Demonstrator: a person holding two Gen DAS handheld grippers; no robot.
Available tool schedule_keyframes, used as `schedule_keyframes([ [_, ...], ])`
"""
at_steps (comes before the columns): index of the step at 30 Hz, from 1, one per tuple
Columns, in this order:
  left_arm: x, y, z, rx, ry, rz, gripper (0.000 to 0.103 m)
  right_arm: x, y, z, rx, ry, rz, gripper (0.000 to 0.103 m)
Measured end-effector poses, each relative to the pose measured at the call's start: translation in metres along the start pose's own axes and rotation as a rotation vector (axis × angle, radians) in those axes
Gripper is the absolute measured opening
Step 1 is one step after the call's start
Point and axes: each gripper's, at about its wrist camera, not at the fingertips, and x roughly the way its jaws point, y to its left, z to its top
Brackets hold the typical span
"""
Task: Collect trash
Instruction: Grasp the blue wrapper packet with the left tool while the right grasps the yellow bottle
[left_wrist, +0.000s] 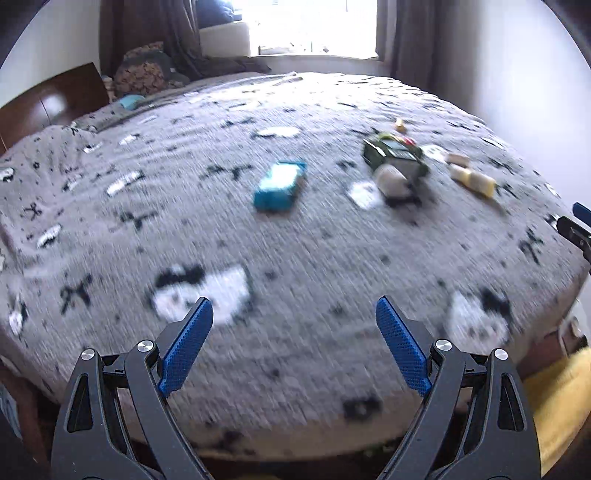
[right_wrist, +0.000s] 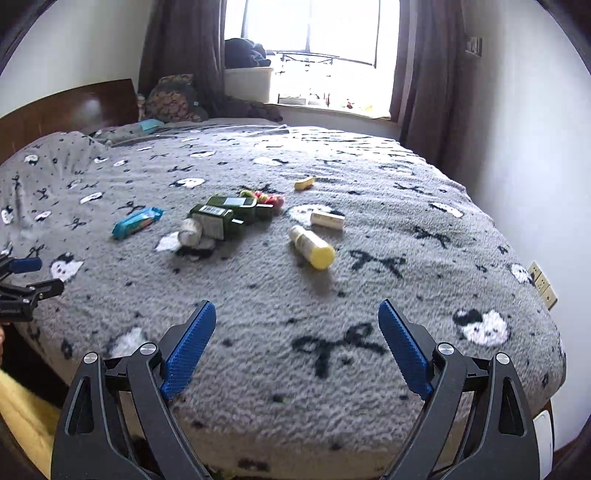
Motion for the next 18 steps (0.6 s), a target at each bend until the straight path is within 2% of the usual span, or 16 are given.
schedule_keyframes([
  [2,0.017,0.006,0.018,-0.019,-0.003,0.017,0.085,0.022,0.002,0.012,0.005,0.012,-0.022,0.09],
  [6,0.047,0.014,0.035,-0.031,-0.002,0.037,0.085,0.07,-0.003,0.031,0.017,0.043,-0.053,0.09],
  [10,0.082,0.019,0.054,-0.048,0.004,0.047,0.085,0.107,-0.009,0.039,0.037,0.075,-0.036,0.09],
  [15,0.117,0.022,0.076,-0.031,-0.025,0.082,0.085,0.14,-0.008,0.045,-0.007,0.092,-0.037,0.09],
  [18,0.135,0.024,0.086,-0.043,-0.003,0.05,0.085,0.159,-0.012,0.047,0.022,0.134,-0.011,0.09],
])
